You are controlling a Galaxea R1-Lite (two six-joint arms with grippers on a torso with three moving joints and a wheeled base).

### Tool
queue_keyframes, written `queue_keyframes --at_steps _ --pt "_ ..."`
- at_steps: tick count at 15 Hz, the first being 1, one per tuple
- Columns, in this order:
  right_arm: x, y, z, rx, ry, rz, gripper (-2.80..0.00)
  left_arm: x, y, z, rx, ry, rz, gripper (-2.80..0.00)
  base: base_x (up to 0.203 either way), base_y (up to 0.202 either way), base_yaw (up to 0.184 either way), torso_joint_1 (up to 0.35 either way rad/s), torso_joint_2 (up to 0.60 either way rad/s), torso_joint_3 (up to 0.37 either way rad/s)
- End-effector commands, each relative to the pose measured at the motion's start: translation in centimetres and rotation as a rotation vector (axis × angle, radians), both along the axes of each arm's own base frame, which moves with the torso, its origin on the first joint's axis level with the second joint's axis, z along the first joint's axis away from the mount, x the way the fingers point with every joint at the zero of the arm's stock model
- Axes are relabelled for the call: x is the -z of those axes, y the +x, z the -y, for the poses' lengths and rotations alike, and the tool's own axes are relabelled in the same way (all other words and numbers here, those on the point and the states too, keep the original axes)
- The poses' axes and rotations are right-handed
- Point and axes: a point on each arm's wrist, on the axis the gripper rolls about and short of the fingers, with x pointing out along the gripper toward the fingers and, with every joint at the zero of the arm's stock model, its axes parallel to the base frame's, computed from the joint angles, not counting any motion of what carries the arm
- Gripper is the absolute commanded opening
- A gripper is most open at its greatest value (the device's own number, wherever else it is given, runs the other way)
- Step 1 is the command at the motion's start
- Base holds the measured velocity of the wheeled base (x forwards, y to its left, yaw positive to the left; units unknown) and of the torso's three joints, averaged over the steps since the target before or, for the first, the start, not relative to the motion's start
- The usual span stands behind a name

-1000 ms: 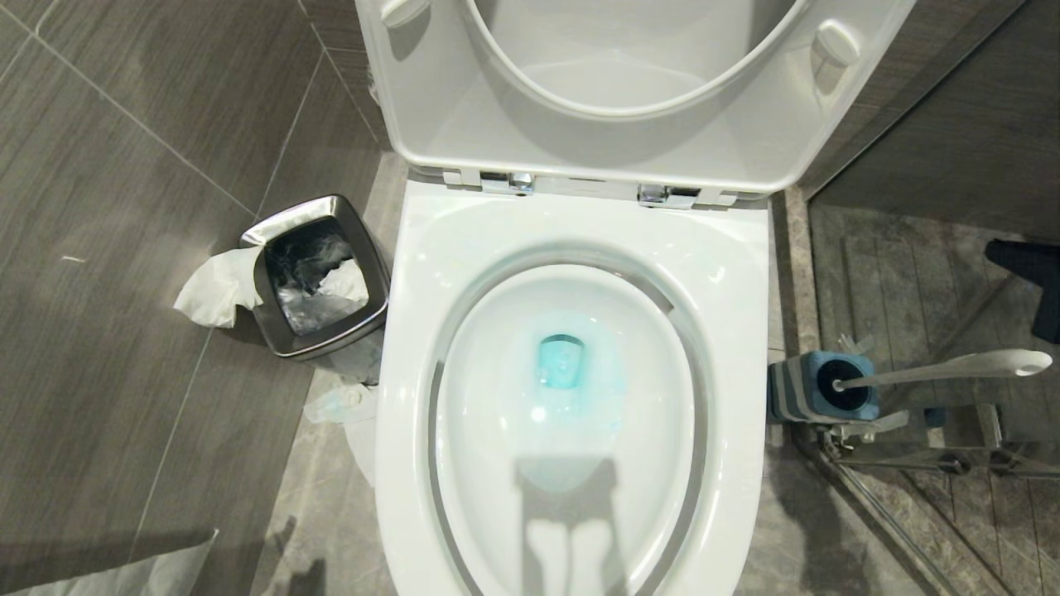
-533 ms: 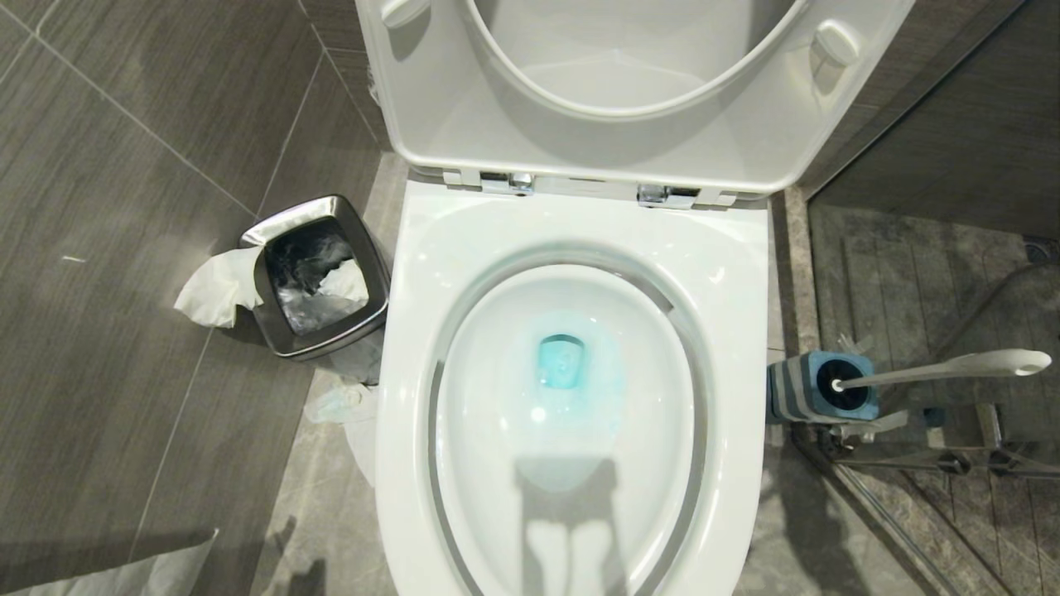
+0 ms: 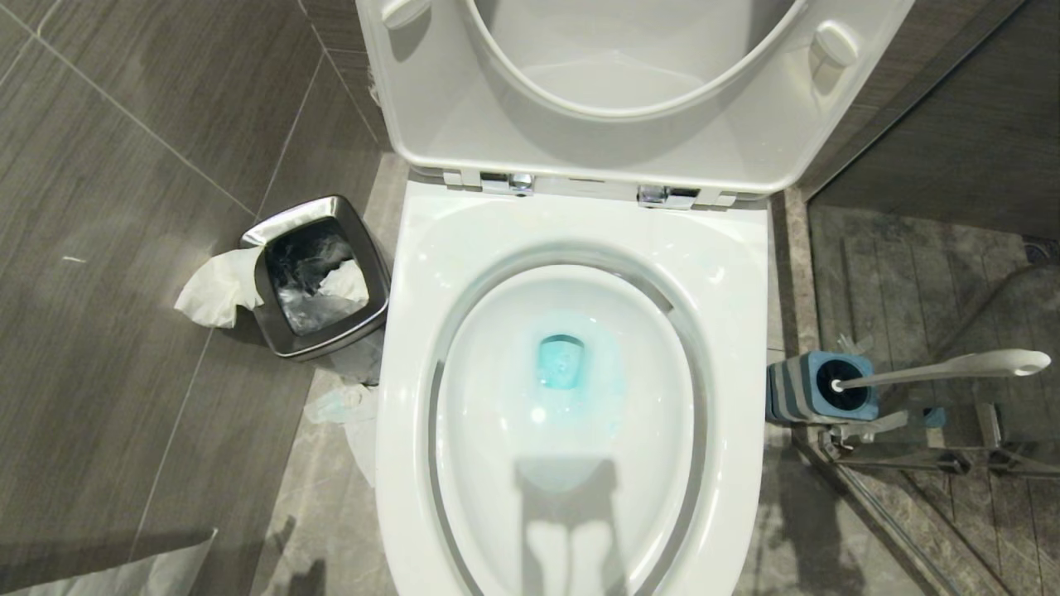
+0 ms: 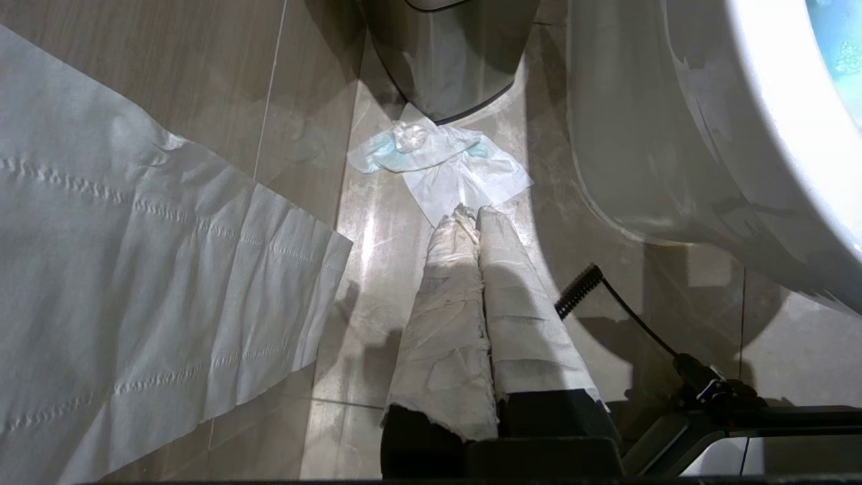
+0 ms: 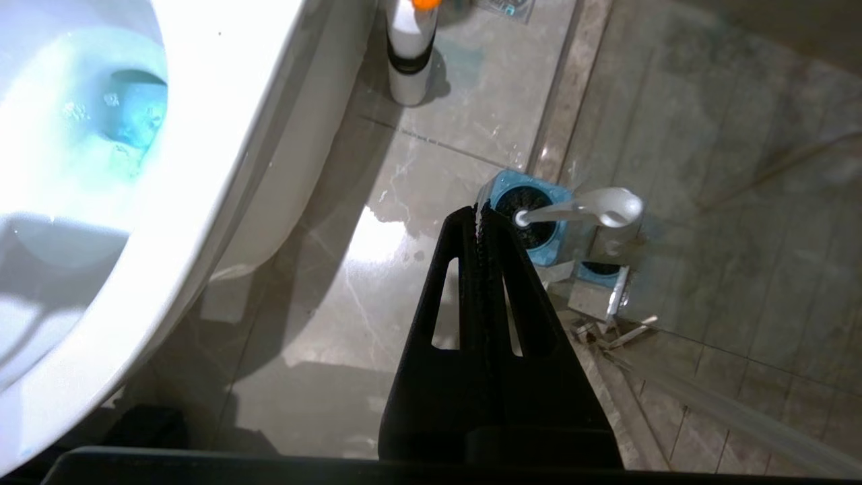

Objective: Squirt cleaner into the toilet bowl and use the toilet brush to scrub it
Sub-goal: Scrub the toilet bowl

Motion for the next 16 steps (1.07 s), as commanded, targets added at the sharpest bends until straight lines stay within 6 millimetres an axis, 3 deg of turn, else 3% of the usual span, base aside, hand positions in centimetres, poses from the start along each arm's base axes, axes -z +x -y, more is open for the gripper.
queue_keyframes --at_steps 1,4,9,16 --pt "1.0 -2.0 0.3 0.034 -0.004 0.028 -2.80 0.0 0.0 0.0 -0.001 0.000 -0.003 -2.80 0.000 0.000 0.000 0.000 0.00 0.000" --pt "2.5 -1.9 0.5 0.149 -0.018 -0.021 -2.80 0.0 0.0 0.0 -0.001 0.000 -0.003 -2.80 0.000 0.000 0.000 0.000 0.00 0.000" --pt "4.8 -0.8 0.5 0.157 0.000 -0.134 -2.80 0.0 0.0 0.0 -0.001 0.000 -0.003 -2.80 0.000 0.000 0.000 0.000 0.00 0.000" --pt "5.8 0.3 0.7 0.267 -0.003 -0.029 -2.80 0.0 0.0 0.0 -0.001 0.000 -0.003 -2.80 0.000 0.000 0.000 0.000 0.00 0.000"
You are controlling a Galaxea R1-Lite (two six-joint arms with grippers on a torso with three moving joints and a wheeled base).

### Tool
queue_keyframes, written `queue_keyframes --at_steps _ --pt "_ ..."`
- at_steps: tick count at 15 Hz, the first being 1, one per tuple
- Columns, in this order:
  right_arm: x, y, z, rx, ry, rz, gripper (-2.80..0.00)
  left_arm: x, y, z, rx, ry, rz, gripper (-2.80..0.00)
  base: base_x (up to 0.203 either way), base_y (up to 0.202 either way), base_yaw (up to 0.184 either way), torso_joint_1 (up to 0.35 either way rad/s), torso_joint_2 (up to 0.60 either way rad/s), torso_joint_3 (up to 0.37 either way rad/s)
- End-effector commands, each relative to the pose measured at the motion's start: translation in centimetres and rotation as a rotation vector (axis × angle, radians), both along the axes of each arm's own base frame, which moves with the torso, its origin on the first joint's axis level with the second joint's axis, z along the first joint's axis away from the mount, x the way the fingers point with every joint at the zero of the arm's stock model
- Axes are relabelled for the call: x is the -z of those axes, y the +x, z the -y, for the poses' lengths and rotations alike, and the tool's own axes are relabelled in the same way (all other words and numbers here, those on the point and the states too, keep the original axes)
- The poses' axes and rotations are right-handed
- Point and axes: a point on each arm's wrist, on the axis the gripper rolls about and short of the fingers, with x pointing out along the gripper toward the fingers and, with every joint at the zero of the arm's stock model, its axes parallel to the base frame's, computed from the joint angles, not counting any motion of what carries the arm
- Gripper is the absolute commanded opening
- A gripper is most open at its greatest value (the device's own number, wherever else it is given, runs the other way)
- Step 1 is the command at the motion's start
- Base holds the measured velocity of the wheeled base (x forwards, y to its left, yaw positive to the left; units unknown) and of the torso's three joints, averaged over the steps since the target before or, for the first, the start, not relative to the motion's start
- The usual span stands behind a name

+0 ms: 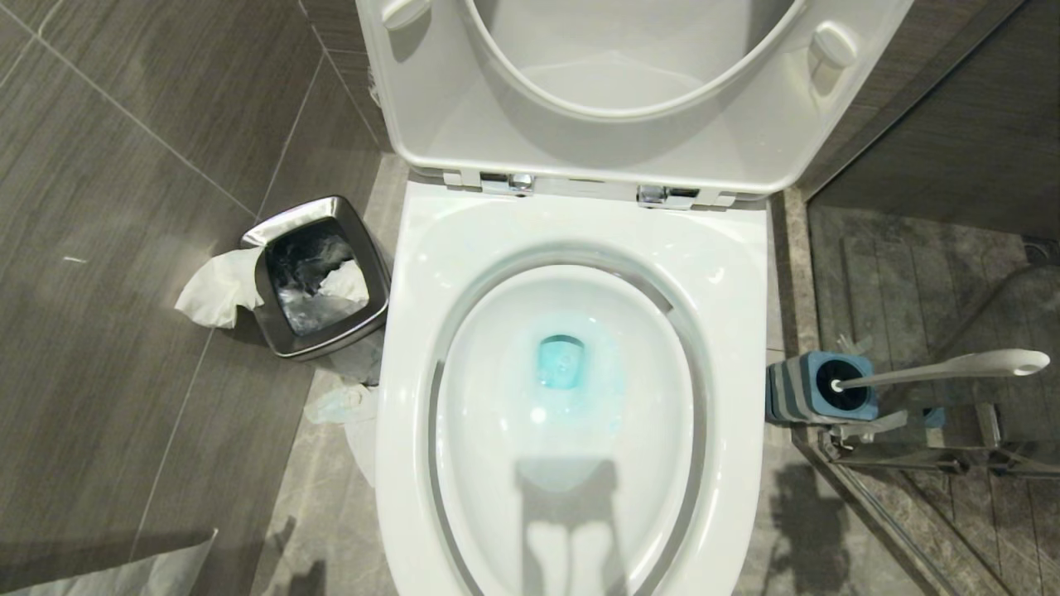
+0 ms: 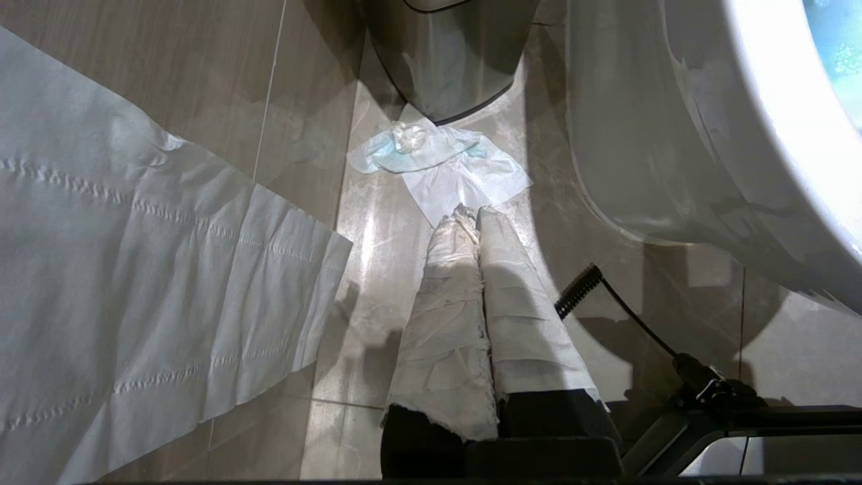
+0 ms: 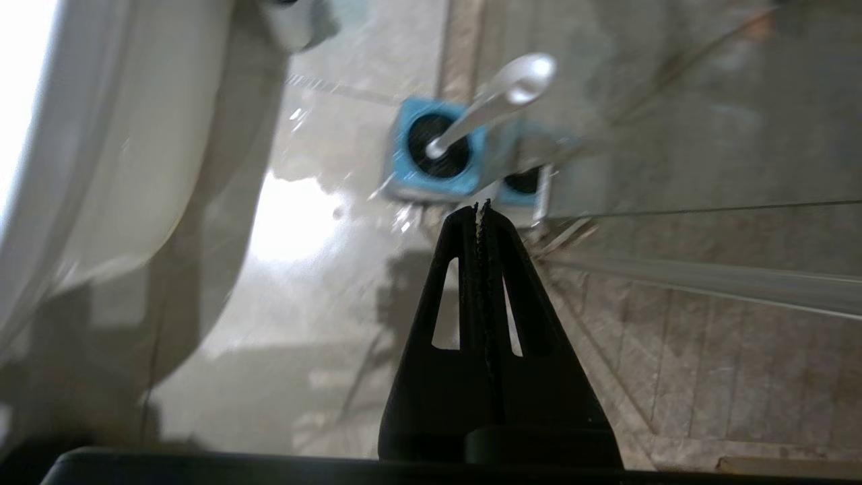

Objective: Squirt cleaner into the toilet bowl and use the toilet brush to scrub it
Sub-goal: Scrub the toilet bowl

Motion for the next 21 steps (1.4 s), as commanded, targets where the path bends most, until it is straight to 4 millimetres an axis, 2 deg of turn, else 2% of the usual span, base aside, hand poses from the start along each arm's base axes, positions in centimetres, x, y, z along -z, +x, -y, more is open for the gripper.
queue_keyframes --at_steps 1,5,7,18,19,21 --pt "0.6 0.5 0.0 0.013 -0.009 -0.002 -2.80 0.0 0.0 0.0 -0.001 0.000 -0.001 -2.80 0.000 0.000 0.000 0.000 0.00 0.000" --pt "0.8 1.0 -0.2 -0.018 -0.042 -0.025 -2.80 0.0 0.0 0.0 -0.001 0.000 -0.003 -2.80 0.000 0.000 0.000 0.000 0.00 0.000" --pt "1.9 1.0 -0.2 -0.010 -0.043 -0.060 -2.80 0.0 0.0 0.0 -0.001 0.000 -0.003 -2.80 0.000 0.000 0.000 0.000 0.00 0.000" --pt "4.5 0.8 -0.1 0.060 -0.059 -0.046 -2.80 0.0 0.0 0.0 -0.001 0.000 -0.003 -2.80 0.000 0.000 0.000 0.000 0.00 0.000" --pt "4.5 0.9 -0.1 0.057 -0.056 -0.046 0.00 0.0 0.0 0.0 -0.001 0.000 -0.003 -2.80 0.000 0.000 0.000 0.000 0.00 0.000" --pt "4.7 0.9 -0.1 0.056 -0.051 -0.053 0.00 0.0 0.0 0.0 -0.001 0.000 -0.003 -2.80 0.000 0.000 0.000 0.000 0.00 0.000"
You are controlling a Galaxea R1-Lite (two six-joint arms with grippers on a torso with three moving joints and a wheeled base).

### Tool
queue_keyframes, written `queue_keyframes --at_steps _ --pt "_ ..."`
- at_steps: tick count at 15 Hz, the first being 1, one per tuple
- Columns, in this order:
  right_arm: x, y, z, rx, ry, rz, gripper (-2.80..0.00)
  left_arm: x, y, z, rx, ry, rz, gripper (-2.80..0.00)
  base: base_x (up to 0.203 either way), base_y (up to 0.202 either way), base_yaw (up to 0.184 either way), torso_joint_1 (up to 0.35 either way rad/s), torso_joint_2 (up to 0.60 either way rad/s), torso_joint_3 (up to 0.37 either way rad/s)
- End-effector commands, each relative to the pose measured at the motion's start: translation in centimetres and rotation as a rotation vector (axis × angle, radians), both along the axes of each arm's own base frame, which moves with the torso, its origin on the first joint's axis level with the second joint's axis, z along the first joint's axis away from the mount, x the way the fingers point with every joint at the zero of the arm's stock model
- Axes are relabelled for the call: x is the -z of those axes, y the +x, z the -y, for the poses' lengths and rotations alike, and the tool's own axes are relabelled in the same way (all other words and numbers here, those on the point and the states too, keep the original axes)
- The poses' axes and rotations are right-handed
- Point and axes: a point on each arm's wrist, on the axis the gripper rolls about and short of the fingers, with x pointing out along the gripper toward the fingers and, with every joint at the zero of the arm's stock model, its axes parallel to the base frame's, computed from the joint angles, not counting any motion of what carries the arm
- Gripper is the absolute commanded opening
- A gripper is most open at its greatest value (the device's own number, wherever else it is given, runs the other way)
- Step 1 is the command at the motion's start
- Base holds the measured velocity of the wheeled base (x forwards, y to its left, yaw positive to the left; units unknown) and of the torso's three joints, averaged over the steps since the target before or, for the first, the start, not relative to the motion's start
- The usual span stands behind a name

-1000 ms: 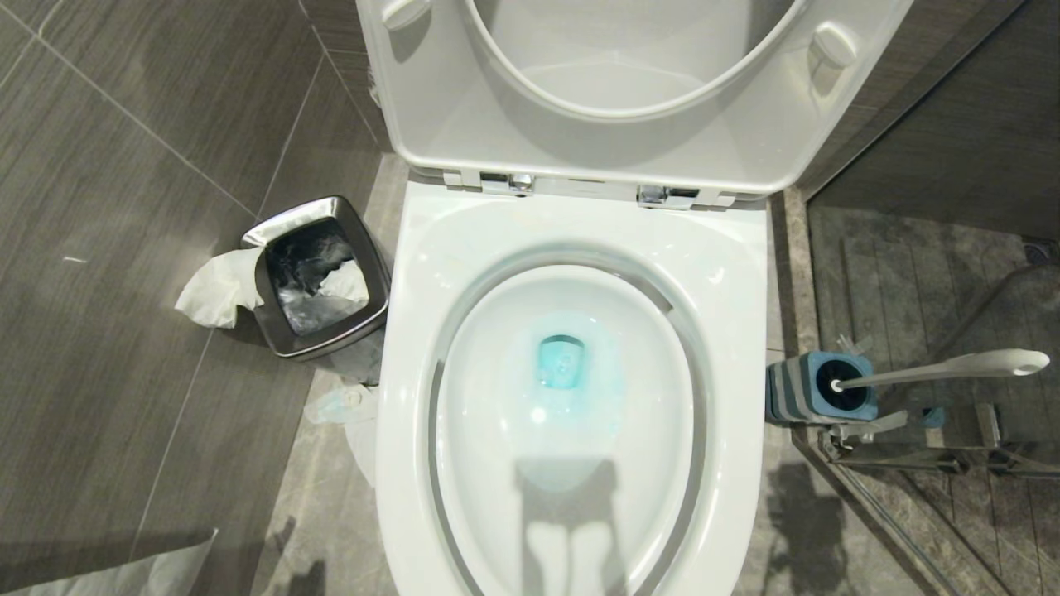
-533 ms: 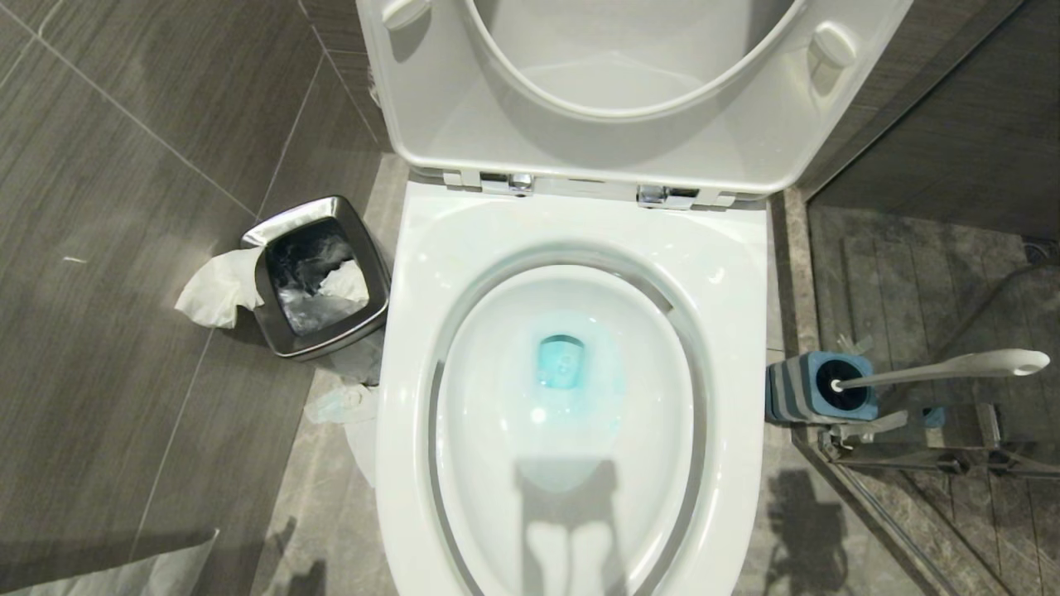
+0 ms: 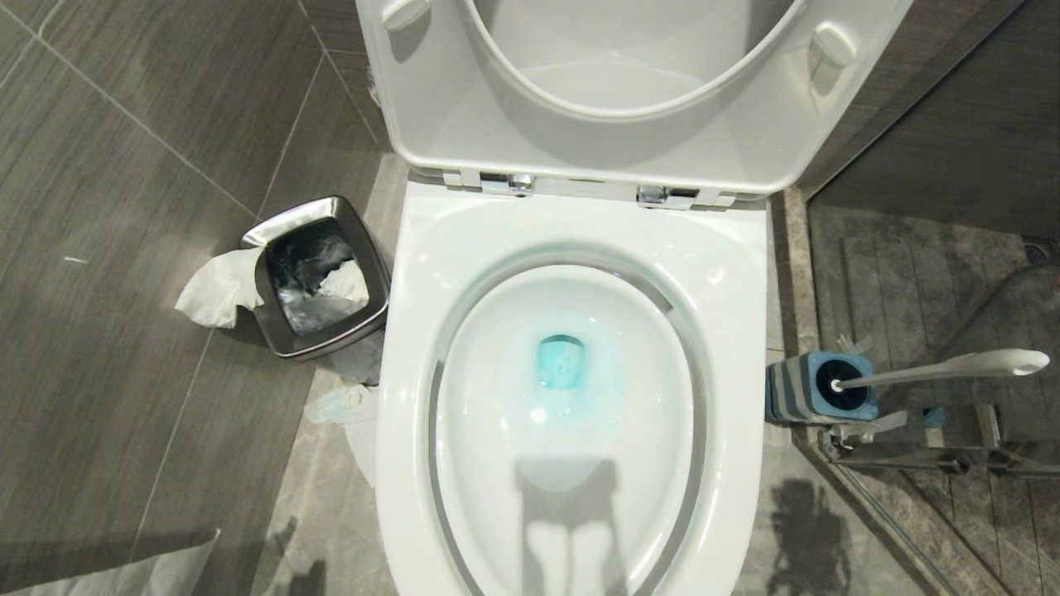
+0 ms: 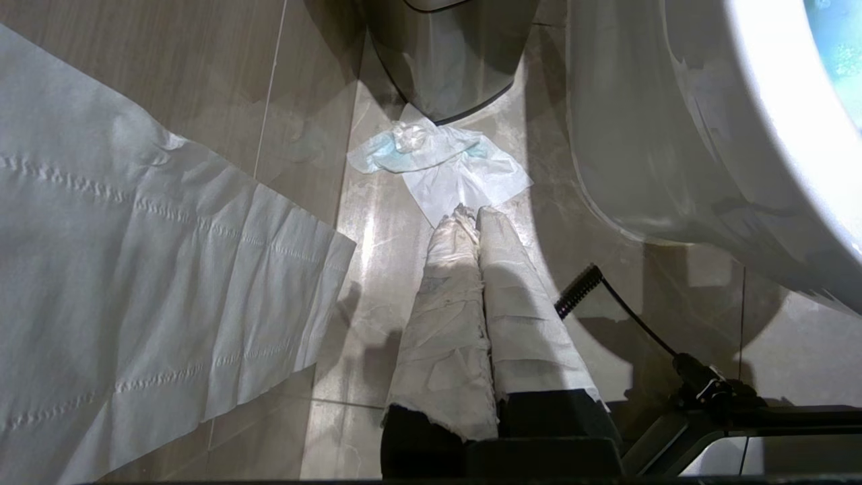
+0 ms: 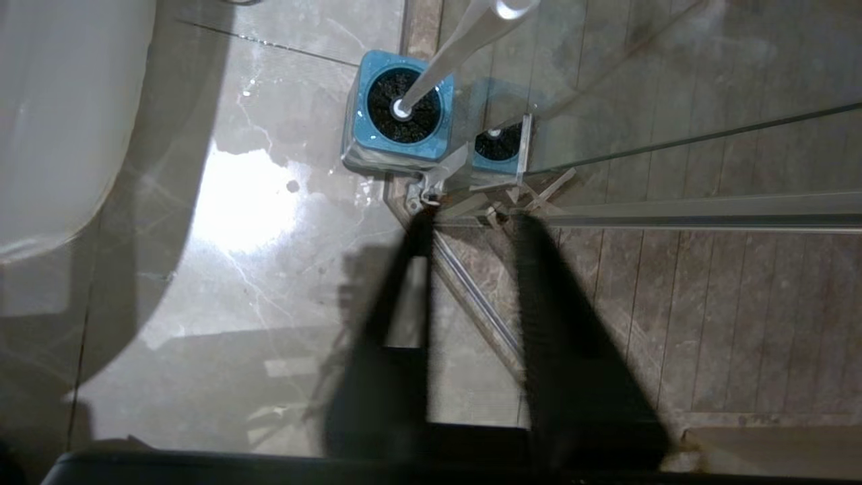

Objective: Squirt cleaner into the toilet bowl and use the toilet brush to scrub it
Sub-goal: Scrub the toilet bowl

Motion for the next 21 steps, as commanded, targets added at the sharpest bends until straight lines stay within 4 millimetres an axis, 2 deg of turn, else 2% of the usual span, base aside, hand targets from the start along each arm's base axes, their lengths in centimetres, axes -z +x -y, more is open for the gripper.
queue_keyframes --at_steps 1,6,11,18,21 --pt "0.4 0.1 0.0 0.004 0.010 -0.006 0.00 0.0 0.0 0.0 -0.001 0.000 -0.003 -2.80 0.000 0.000 0.000 0.000 0.00 0.000" --pt "0.7 0.1 -0.4 -0.043 0.085 0.014 0.00 0.0 0.0 0.0 -0.001 0.000 -0.003 -2.80 0.000 0.000 0.000 0.000 0.00 0.000" --pt "1.4 0.6 -0.5 -0.045 0.103 -0.075 0.00 0.1 0.0 0.0 -0.001 0.000 -0.004 -2.80 0.000 0.000 0.000 0.000 0.00 0.000" --pt "1.7 5.3 -1.1 0.029 0.222 -0.232 0.00 0.0 0.0 0.0 -0.001 0.000 -0.003 -2.80 0.000 0.000 0.000 0.000 0.00 0.000" --pt "1.9 7.2 -1.1 0.059 0.234 -0.244 0.00 0.0 0.0 0.0 -0.001 0.000 -0.003 -2.80 0.000 0.000 0.000 0.000 0.00 0.000"
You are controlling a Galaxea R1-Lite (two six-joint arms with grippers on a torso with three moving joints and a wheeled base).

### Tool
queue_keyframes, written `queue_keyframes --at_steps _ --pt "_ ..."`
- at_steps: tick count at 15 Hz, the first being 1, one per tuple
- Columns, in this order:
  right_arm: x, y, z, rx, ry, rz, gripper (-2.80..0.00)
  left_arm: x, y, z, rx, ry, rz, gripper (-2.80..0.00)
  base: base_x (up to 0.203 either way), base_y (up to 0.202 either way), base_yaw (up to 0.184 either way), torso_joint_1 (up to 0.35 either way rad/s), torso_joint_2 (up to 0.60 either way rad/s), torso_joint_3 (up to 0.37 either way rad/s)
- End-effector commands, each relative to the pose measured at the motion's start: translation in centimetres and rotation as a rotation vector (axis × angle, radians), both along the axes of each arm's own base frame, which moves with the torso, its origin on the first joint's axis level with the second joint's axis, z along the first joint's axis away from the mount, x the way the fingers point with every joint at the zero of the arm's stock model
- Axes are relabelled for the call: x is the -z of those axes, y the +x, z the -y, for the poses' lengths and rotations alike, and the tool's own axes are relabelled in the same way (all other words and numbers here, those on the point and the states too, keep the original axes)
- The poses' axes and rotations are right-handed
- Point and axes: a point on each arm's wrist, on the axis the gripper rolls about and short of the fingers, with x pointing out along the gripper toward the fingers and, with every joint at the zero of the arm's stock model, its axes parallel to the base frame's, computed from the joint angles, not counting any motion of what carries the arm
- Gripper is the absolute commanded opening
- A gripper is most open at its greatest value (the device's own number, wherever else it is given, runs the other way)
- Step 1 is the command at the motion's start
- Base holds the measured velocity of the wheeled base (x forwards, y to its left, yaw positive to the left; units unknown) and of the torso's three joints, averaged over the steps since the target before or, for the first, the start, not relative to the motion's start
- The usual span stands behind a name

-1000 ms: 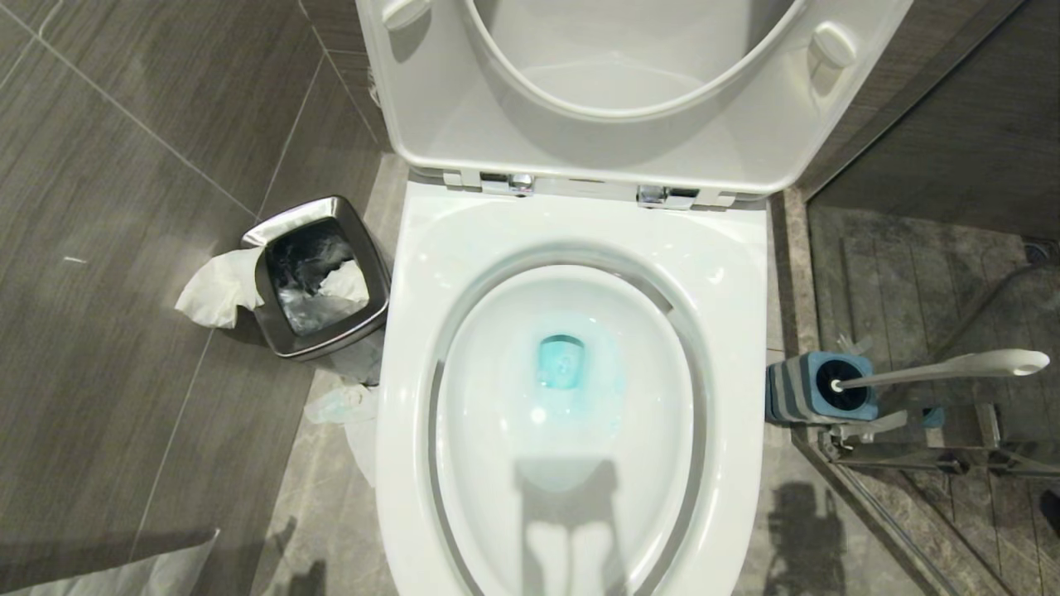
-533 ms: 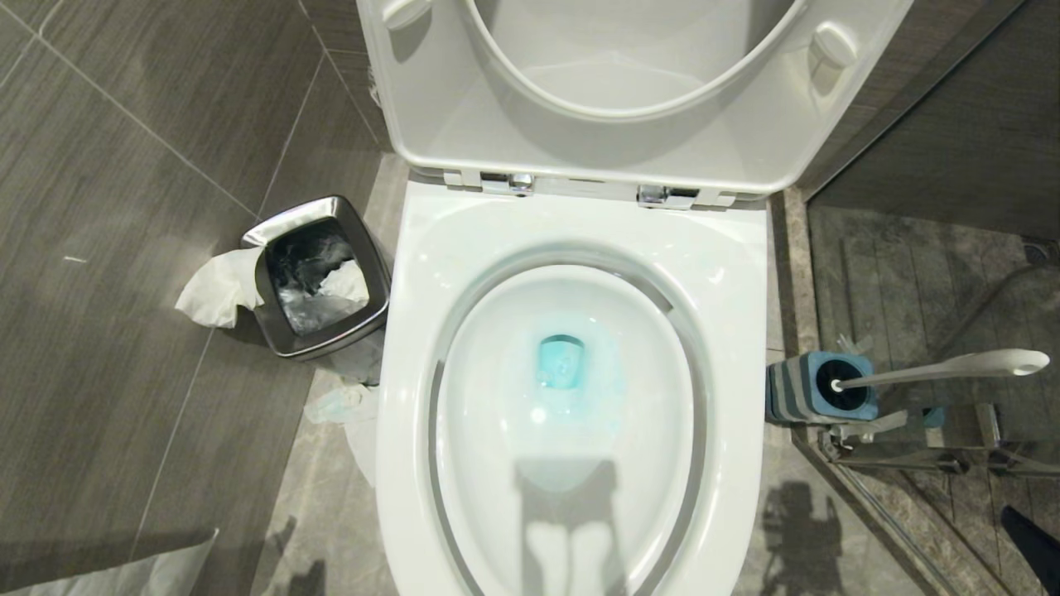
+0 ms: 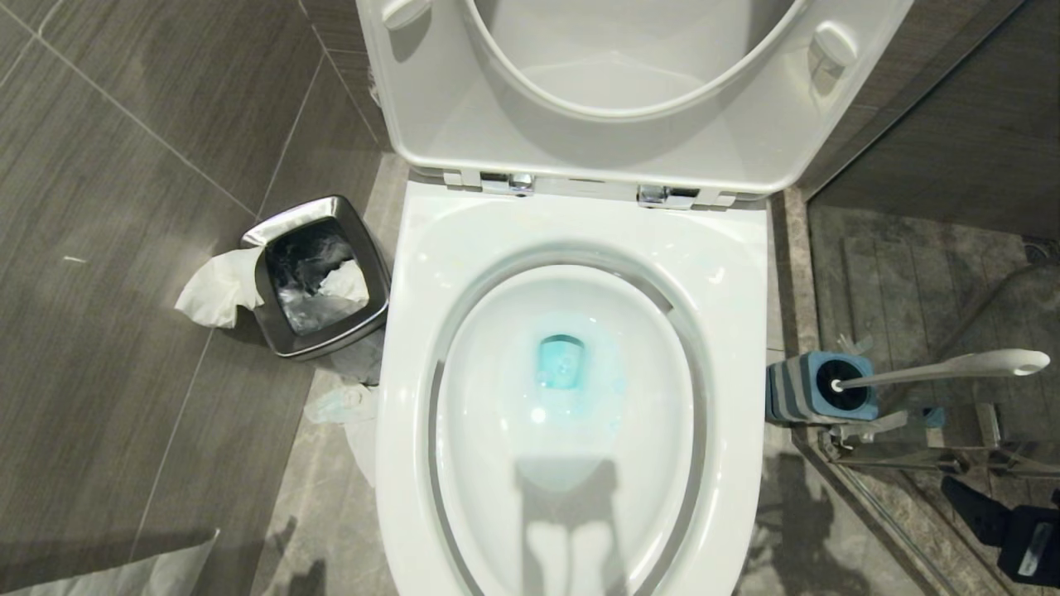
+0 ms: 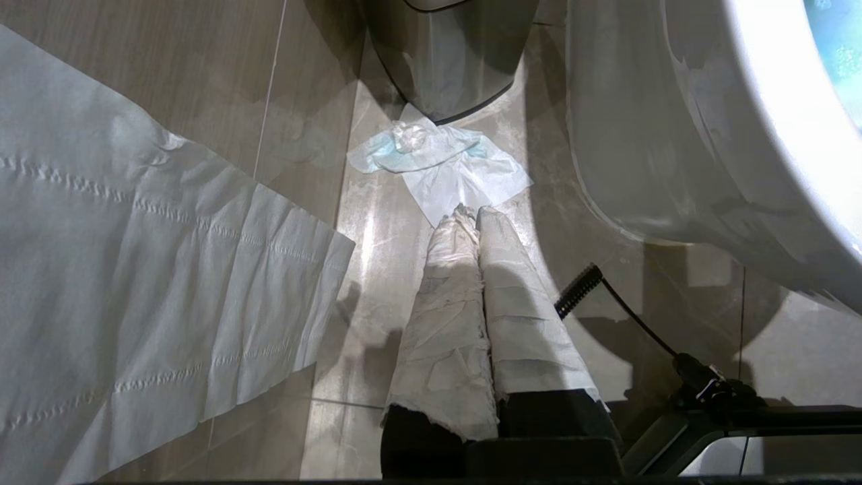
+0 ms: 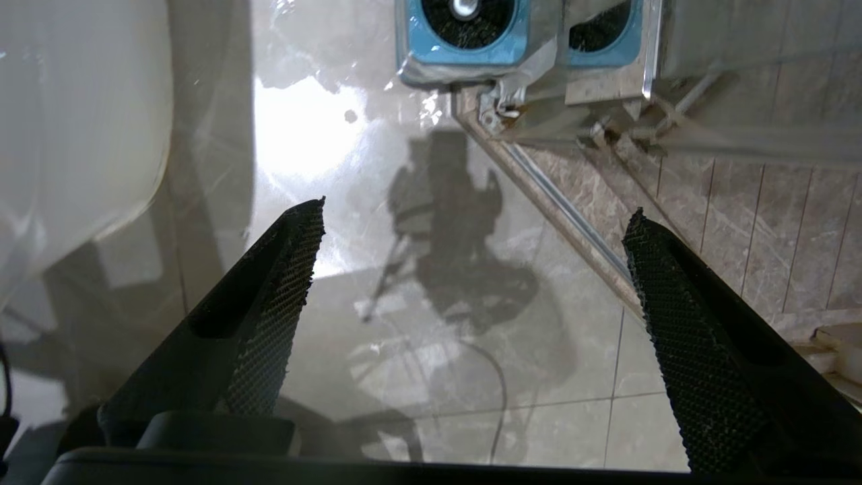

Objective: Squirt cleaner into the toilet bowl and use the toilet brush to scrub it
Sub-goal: Scrub the toilet bowl

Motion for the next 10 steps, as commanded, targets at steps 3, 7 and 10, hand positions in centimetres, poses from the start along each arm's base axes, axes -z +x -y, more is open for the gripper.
queue_keyframes --at_steps 3,7,10 --pt "1.1 4.3 0.4 0.077 -0.019 -0.032 0.00 0.0 0.0 0.0 -0.001 0.000 -0.001 -2.80 0.000 0.000 0.000 0.000 0.00 0.000" --pt "1.0 5.8 0.9 0.126 -0.056 0.012 0.00 0.0 0.0 0.0 -0.001 0.000 -0.001 -2.80 0.000 0.000 0.000 0.000 0.00 0.000" --pt "1.5 6.7 1.0 0.131 -0.058 -0.005 0.00 0.0 0.0 0.0 -0.001 0.000 -0.003 -2.80 0.000 0.000 0.000 0.000 0.00 0.000"
